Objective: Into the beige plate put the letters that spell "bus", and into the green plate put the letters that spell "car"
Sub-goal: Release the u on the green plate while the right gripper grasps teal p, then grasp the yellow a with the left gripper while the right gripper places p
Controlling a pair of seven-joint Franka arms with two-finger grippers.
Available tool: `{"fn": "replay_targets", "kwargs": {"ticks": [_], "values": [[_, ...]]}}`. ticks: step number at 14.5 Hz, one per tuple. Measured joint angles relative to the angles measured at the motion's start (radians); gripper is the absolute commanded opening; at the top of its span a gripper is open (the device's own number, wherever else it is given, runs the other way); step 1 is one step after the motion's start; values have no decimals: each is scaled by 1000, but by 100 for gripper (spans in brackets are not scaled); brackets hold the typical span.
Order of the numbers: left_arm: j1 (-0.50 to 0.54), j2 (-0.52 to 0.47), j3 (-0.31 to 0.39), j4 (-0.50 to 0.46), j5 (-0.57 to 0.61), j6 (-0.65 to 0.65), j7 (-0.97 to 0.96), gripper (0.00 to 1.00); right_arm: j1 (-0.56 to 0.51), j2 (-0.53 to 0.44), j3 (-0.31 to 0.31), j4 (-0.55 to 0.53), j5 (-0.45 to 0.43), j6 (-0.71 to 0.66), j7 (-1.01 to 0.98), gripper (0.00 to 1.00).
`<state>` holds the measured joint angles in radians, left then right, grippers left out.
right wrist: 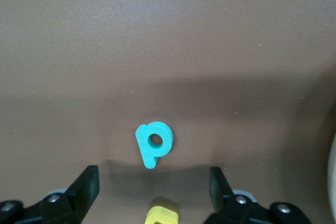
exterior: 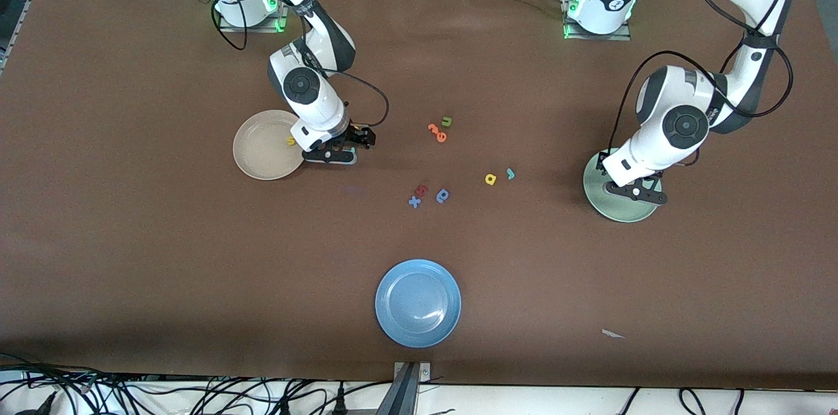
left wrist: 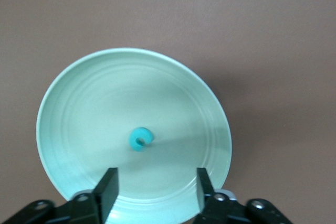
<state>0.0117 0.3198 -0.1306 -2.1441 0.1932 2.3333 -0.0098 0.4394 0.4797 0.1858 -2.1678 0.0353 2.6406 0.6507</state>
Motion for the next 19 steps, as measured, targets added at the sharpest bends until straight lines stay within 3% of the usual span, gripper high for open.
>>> {"fn": "replay_targets", "kwargs": {"ticks": [2,5,10,17,19], "values": [[-8,1,-35,20,-39,1,-40,100,0,0,0,0,-39,0,0,73],[-78,21,-103,43,-83,2,-220,100,0,1,0,-1,-97,0,2,73],[-271,136,-119,158,-83,4,-504,100,0,4,0,1,-142,3,3,71],[-317,319,-117,340,-61,5,-536,100,0,5,-2,10,-245,4,3,46],[-324,340,-117,357,-53,5,-529,100,0,5,-3,10,-248,4,3,31]]}}
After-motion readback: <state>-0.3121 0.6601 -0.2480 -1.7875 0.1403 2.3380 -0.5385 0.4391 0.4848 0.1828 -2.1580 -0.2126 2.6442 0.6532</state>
